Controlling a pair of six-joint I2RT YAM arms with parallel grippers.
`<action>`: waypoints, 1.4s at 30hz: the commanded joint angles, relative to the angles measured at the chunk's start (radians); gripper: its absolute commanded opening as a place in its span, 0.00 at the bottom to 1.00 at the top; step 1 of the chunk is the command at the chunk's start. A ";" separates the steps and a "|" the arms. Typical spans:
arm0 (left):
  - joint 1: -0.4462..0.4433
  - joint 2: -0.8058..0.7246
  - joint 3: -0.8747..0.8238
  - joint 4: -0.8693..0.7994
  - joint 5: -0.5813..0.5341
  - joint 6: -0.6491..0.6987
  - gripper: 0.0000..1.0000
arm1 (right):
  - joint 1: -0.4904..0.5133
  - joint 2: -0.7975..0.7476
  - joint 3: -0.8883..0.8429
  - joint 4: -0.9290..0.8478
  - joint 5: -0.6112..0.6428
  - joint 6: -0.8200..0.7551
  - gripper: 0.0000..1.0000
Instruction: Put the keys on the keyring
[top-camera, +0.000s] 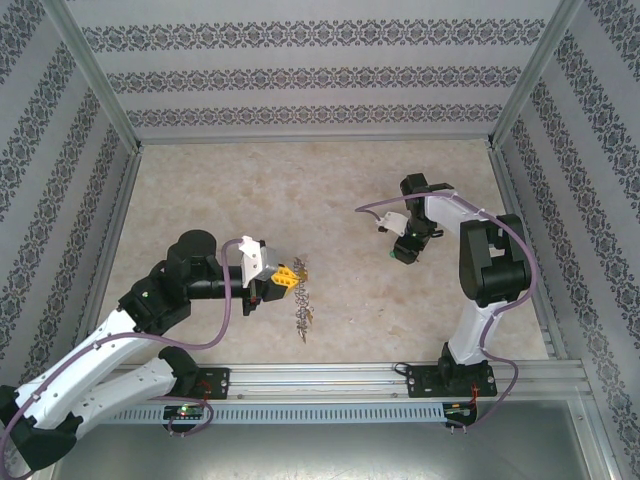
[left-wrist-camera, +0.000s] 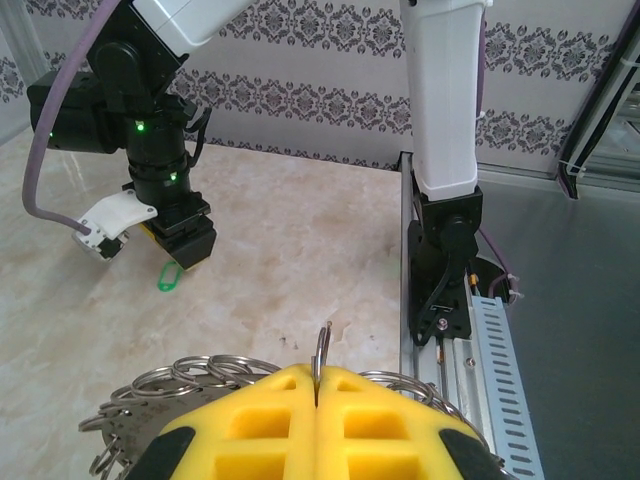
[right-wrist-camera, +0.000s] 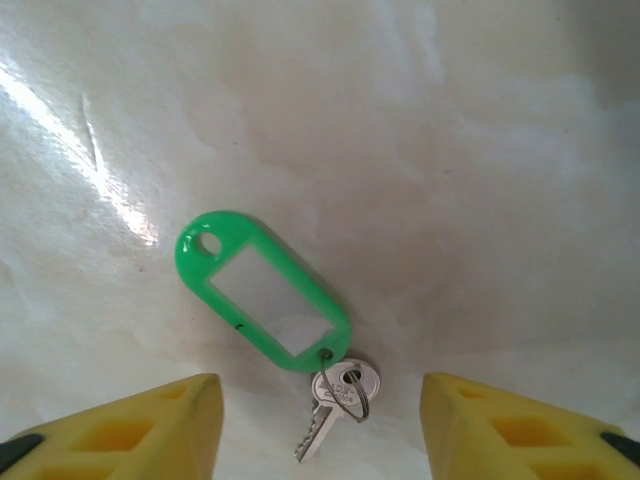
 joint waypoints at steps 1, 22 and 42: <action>0.019 -0.004 0.002 0.031 0.043 0.000 0.00 | -0.012 0.013 0.020 -0.025 0.015 -0.012 0.48; 0.043 0.003 0.013 0.004 0.057 0.007 0.00 | -0.009 0.023 0.006 -0.019 0.019 -0.030 0.21; 0.050 -0.002 0.011 0.005 0.050 0.007 0.00 | 0.048 -0.116 -0.002 -0.038 -0.003 0.005 0.00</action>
